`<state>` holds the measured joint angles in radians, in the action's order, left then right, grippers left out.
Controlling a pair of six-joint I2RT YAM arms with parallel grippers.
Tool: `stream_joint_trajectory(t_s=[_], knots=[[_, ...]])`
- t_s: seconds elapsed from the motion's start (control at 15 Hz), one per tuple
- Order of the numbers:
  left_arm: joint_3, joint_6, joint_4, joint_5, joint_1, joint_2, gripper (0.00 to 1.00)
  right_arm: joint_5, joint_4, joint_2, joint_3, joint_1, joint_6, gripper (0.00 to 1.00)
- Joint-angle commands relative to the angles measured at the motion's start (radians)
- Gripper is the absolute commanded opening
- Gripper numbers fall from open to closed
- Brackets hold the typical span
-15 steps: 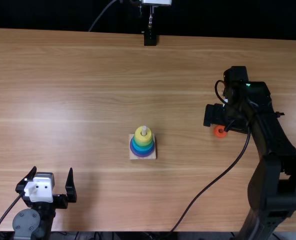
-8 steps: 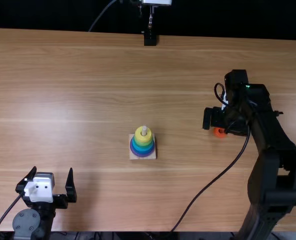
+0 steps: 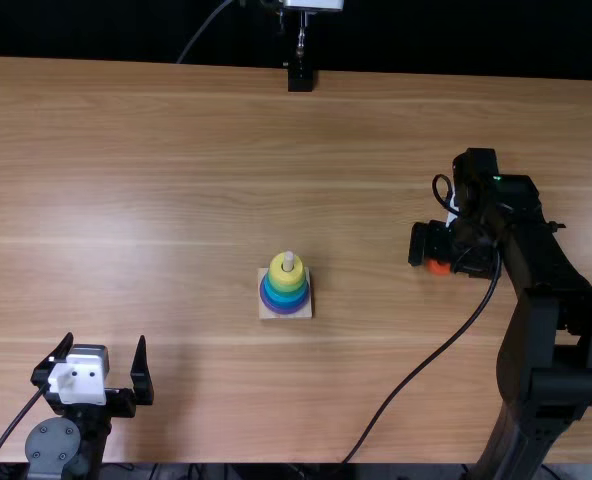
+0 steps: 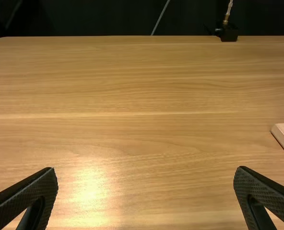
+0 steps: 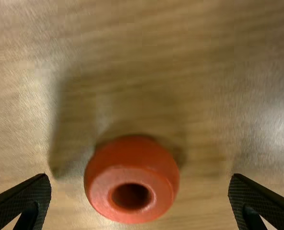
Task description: Build the Hanoi tower: stack the rings onto the peg from bottom to top in this color order: purple, dark blue, light blue, dark green, light green, yellow, orange.
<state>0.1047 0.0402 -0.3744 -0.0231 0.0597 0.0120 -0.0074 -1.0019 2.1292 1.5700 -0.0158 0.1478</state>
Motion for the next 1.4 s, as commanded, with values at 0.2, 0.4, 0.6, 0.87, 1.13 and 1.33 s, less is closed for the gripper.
stream_joint_trajectory(t_s=[0.2,0.4,0.6,0.87,1.13,1.33], knots=[[-0.105,-0.003,-0.077,0.005,0.011,-0.012,1.0,0.0,0.005,0.009,-0.004,-0.01,-0.004,0.93],[-0.105,-0.003,-0.077,0.005,0.011,-0.012,1.0,-0.002,0.033,0.008,-0.008,-0.01,-0.004,0.29],[-0.105,-0.003,-0.077,0.005,0.011,-0.012,1.0,-0.002,0.036,0.009,-0.011,-0.01,-0.004,0.0],[-0.105,-0.003,-0.077,0.005,0.011,-0.012,1.0,-0.002,0.038,0.008,-0.008,-0.009,-0.004,0.0],[-0.105,-0.003,-0.077,0.005,0.011,-0.012,1.0,0.002,0.031,-0.005,0.024,0.002,-0.072,0.0],[-0.105,-0.003,-0.077,0.005,0.011,-0.012,1.0,-0.004,-0.008,-0.029,0.108,0.024,-0.148,0.0]])
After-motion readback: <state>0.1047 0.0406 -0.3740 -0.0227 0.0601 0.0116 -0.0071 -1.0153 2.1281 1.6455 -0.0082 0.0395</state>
